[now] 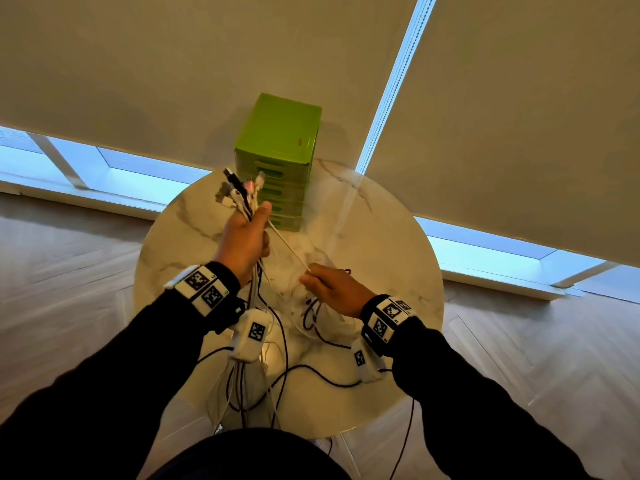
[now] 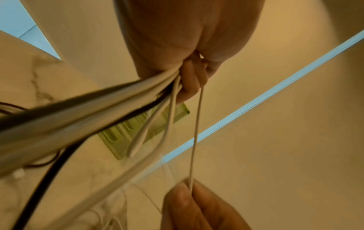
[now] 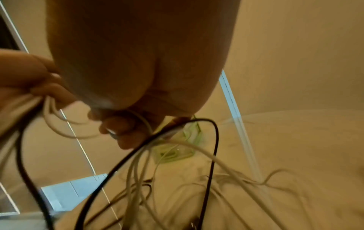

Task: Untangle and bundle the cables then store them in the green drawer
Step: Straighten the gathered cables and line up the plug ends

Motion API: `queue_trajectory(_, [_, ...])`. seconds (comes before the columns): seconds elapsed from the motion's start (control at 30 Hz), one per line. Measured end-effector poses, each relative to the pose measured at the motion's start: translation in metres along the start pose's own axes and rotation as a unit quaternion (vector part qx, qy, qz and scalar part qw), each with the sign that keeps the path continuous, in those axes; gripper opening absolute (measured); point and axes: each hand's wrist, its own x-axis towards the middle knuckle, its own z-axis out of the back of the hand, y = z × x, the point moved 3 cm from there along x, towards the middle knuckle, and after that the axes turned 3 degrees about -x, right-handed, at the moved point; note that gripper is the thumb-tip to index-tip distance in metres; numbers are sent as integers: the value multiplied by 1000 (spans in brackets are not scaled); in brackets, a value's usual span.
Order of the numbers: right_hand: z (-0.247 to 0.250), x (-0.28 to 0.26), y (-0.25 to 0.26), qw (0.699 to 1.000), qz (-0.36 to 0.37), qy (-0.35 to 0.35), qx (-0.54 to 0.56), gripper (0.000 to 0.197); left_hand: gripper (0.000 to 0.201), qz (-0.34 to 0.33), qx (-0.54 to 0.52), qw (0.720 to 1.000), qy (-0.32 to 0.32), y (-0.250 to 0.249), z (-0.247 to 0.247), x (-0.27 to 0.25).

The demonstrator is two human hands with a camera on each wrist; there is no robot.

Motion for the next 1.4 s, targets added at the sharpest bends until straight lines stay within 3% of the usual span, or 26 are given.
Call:
queue_trajectory(0.2, [10,7,-37,997,-67,-5,-30,33,16,-54,-52,996,-39,-19,27,9])
queue_trajectory(0.27, [14,11,-48,992,-87,10,-88,31,26,-58,-63,994,-64,-22,37,13])
queue_trajectory(0.33, [17,13,-58,985,-122,25,-120,28,12,-70,-89,991,-73,-29,48,13])
queue_trajectory(0.47, [19,16,-63,982,-146,62,-106,28,12,-87,-102,989,-66,-28,61,14])
queue_trajectory(0.6, [27,12,-41,990,-129,-10,-56,12,47,-77,-64,994,-43,-14,45,2])
queue_trajectory(0.7, [35,0,-23,989,-136,-60,16,7,57,-75,-55,996,-3,-9,18,-10])
queue_trajectory(0.77, [36,-9,-6,991,-113,-51,47,19,52,-65,-58,996,29,-8,-1,-16])
queue_trajectory(0.83, [37,-24,12,992,-79,-44,87,38,38,-54,-42,995,72,-8,-25,-25])
queue_trajectory(0.9, [38,-35,31,994,-49,-41,94,46,9,-58,-26,992,110,-11,-42,-34])
queue_trajectory(1.03, [52,-68,48,988,-18,-133,81,23,26,-49,5,981,189,-11,-80,-53])
queue_trajectory(1.23, [67,-126,28,955,-84,-261,112,16,27,-25,3,967,255,-8,-121,-77])
queue_trajectory(1.3, [71,-147,20,944,-95,-295,110,20,54,-19,3,964,265,-1,-133,-84])
queue_trajectory(1.33, [73,-156,16,939,-103,-309,107,22,57,-18,2,963,270,4,-138,-87])
queue_trajectory(1.4, [78,-176,5,930,-130,-331,97,25,45,-24,21,958,286,10,-147,-98])
